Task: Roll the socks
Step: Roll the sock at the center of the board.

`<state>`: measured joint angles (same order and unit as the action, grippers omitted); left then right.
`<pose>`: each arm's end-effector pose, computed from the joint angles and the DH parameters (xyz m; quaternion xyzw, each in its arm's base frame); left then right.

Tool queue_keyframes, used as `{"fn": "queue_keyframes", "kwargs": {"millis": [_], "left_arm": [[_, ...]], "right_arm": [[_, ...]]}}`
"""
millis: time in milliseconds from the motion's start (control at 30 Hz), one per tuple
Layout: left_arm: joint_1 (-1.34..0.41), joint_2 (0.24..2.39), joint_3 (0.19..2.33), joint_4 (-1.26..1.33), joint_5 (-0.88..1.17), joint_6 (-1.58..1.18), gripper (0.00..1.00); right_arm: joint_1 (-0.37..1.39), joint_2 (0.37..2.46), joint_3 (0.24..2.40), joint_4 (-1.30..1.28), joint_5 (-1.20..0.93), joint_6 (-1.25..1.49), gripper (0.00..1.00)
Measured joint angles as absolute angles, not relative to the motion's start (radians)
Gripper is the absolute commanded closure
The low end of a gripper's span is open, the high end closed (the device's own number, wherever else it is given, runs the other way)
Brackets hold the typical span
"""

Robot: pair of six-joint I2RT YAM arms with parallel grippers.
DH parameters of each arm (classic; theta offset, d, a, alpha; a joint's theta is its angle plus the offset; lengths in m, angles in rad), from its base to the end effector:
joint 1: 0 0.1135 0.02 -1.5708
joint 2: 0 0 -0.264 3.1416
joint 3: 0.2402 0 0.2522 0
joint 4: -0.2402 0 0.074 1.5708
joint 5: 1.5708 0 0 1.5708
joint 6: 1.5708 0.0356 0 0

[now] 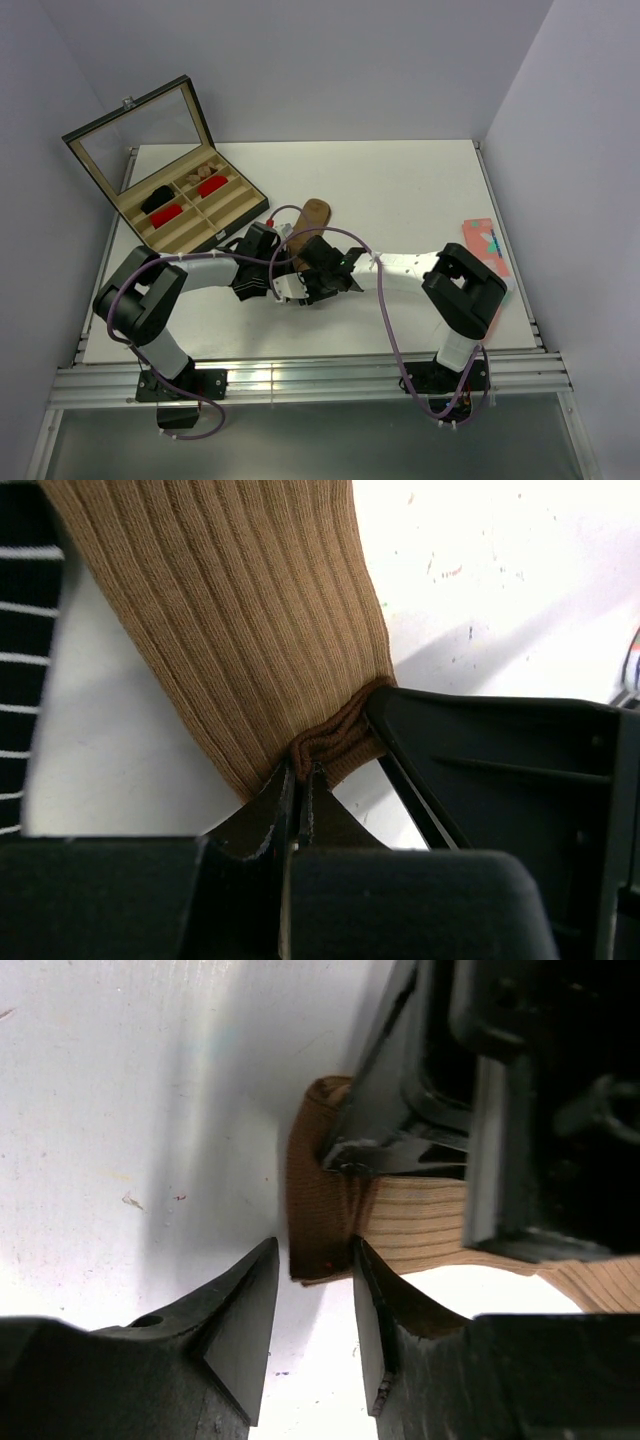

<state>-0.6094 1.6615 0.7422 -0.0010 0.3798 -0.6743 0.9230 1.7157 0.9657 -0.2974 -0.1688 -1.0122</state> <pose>0.2425 -0.1854 0.1328 0.0301 0.9320 -0.3311 0.1443 0.1960 0.2690 0.1572 -0.8050 0.5281 0.0699 0.2612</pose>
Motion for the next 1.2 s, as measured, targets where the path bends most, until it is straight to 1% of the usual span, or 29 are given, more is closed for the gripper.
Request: {"fn": "queue_keyframes", "kwargs": {"millis": [67,167,200,300,567,733,933,967,1033,1067,1133,1200], "left_arm": [[-0.61,1.662,0.739,-0.001,0.392,-0.674,1.0],[-0.611,1.662,0.737,-0.001,0.404,-0.674,1.0],[-0.611,1.662,0.736,-0.001,0.406,-0.674,1.0],[-0.611,1.662,0.733,0.001,0.413,-0.675,1.0],[-0.626,1.612,0.656,0.052,0.421,-0.76,0.98],[-0.686,1.552,0.585,0.086,0.384,-0.887,0.93],[-0.768,1.52,0.542,0.119,0.322,-1.02,0.92],[-0.78,1.52,0.541,0.126,0.31,-1.039,0.92],[-0.801,1.52,0.541,0.135,0.289,-1.066,0.92],[-0.81,1.522,0.541,0.139,0.279,-1.078,0.92],[-0.823,1.527,0.541,0.149,0.27,-1.092,0.93],[-0.828,1.538,0.548,0.154,0.272,-1.098,0.93]], "right_arm": [[0.923,1.716,0.966,-0.293,-0.168,-1.011,0.61],[0.923,1.717,0.966,-0.286,-0.168,-1.008,0.65],[0.923,1.717,0.966,-0.284,-0.168,-1.005,0.68],[0.923,1.718,0.966,-0.281,-0.169,-0.99,0.74],[0.892,1.7,0.968,-0.324,-0.244,-0.929,0.79],[0.864,1.648,0.968,-0.404,-0.315,-0.893,0.79],[0.789,1.625,0.968,-0.524,-0.365,-0.88,0.79],[0.779,1.625,0.968,-0.548,-0.377,-0.88,0.75],[0.769,1.622,0.961,-0.562,-0.396,-0.88,0.71],[0.764,1.614,0.949,-0.563,-0.408,-0.881,0.64],[0.758,1.583,0.919,-0.565,-0.42,-0.884,0.62],[0.752,1.524,0.881,-0.568,-0.43,-0.892,0.64]]}}
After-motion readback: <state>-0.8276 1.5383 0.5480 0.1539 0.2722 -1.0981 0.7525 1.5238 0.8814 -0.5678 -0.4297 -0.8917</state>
